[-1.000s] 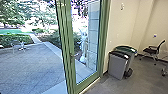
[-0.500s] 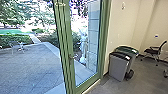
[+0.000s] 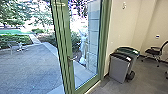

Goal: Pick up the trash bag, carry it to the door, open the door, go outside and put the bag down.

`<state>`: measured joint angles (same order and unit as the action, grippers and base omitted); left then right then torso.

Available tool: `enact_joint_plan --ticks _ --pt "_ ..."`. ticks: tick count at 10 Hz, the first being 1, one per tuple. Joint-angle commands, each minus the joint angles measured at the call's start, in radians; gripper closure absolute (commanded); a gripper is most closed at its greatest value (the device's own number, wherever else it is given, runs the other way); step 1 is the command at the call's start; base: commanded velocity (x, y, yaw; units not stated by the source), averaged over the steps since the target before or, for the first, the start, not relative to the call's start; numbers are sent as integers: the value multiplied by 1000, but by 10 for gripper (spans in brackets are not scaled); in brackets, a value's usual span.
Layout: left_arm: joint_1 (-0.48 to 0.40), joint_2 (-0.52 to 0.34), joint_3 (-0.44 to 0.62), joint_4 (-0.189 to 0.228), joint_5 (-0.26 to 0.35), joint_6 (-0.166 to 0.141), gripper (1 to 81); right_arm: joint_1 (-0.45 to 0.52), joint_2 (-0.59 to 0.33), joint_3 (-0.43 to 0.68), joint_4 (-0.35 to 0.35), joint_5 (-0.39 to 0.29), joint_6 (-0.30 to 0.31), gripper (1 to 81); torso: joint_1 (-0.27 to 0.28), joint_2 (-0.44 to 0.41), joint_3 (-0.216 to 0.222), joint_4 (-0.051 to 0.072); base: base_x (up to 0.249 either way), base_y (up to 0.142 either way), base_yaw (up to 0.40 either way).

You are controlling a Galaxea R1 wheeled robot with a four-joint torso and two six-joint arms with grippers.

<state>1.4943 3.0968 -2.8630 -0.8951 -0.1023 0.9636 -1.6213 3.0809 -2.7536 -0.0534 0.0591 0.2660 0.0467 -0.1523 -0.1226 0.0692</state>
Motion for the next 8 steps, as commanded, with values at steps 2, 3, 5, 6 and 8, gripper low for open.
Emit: enact_joint_plan --ticks 2,3,5,6,8 --pt "-45 -3 -3 -2 56 1 811 33 6 0 -5 -53 1 10 0 0 0 0 123 0 0" --pt "-45 -4 -3 -2 56 1 811 33 6 0 -5 -53 1 10 0 0 0 0 145 0 0" --pt "-44 -3 -3 -2 56 1 811 33 6 2 -5 -53 1 10 0 0 0 0 148 0 0" --pt "-44 -3 -3 -2 58 1 811 33 6 0 -5 -53 1 10 0 0 0 0 151 0 0" --pt "-44 -1 -3 -2 58 1 811 31 6 2 -5 -53 1 10 0 0 0 0 151 0 0"
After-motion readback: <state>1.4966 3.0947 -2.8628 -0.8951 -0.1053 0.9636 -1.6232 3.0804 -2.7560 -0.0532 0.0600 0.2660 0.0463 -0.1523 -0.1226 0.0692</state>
